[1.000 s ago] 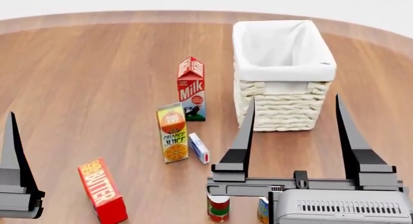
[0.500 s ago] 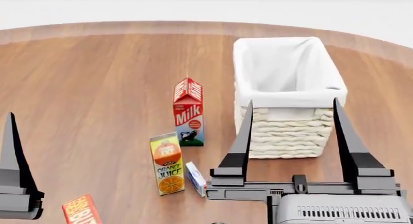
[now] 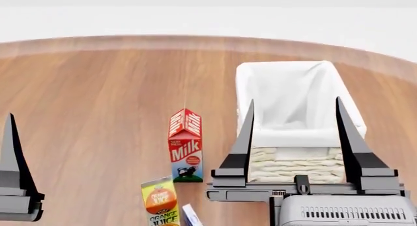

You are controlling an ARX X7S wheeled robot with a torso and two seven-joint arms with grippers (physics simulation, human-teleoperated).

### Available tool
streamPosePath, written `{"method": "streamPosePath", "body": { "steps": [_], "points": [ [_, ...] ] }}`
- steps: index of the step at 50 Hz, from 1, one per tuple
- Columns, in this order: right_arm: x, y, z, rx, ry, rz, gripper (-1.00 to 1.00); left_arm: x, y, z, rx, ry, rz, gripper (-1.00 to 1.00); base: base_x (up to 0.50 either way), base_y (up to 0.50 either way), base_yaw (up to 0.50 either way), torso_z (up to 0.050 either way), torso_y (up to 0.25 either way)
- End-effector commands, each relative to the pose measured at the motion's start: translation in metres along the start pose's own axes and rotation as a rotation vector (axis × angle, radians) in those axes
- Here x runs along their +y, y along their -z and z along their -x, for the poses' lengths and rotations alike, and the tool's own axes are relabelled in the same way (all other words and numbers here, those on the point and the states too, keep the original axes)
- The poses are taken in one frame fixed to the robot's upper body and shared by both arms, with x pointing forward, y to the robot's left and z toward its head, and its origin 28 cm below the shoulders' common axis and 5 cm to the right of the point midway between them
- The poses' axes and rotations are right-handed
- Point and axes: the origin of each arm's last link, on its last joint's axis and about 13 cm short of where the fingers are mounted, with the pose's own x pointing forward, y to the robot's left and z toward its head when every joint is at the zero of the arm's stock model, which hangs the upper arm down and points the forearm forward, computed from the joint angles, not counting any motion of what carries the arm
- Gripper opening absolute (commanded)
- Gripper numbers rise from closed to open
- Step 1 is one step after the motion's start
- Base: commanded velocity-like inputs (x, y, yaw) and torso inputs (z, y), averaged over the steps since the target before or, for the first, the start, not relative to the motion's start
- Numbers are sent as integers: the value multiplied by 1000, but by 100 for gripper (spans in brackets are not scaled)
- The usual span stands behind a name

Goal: Pick up the alphabet soup and the tomato sauce, and put them in the basket.

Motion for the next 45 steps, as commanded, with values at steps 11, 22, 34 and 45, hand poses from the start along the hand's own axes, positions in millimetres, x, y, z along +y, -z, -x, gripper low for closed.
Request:
{"method": "streamPosePath", "body": {
  "steps": [11,22,34,45],
  "points": [
    [1,5,4,5,-4,-5,100,0,1,2,3,-2,0,100,350,0,0,0,1],
    [2,6,4,9,-8,-6,100,-2,4,2,7,3,0,100,350,0,0,0,0],
    [3,7,5,13,-8,-5,100,-2,4,2,8,0,3,100,350,0,0,0,1],
    [1,-3,-2,53,-10,3,100,-2,5,2,12,1,3,100,105,0,0,0,0]
  ]
}}
